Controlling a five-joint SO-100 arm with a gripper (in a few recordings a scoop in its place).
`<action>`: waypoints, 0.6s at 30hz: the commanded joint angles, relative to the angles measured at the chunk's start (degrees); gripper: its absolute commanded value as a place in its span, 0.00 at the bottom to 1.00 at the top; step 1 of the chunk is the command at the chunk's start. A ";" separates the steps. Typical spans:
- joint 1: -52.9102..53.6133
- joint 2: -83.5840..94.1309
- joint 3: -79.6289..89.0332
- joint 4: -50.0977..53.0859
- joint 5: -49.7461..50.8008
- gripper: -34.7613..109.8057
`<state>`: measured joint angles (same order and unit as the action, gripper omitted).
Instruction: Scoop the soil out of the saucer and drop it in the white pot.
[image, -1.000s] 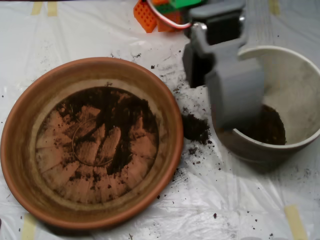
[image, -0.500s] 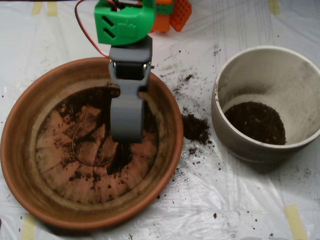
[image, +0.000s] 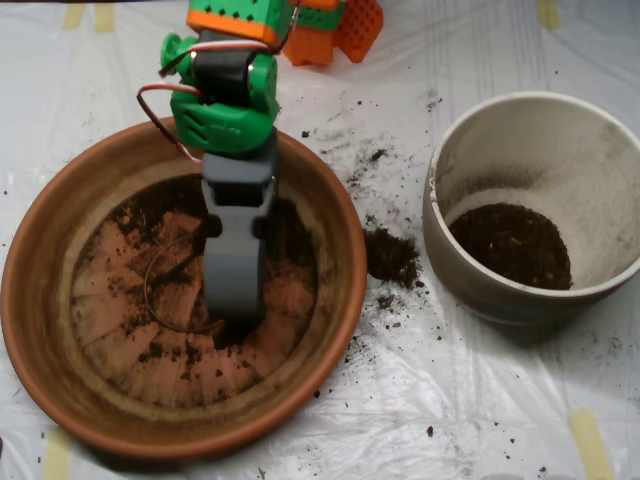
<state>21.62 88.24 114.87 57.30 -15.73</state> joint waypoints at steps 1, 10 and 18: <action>1.05 -2.81 -7.56 1.76 -0.53 0.64; 0.70 -17.49 -25.14 10.02 -0.18 0.58; 0.18 -24.79 -34.45 15.12 -1.23 0.54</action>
<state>21.88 64.07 84.02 71.81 -15.64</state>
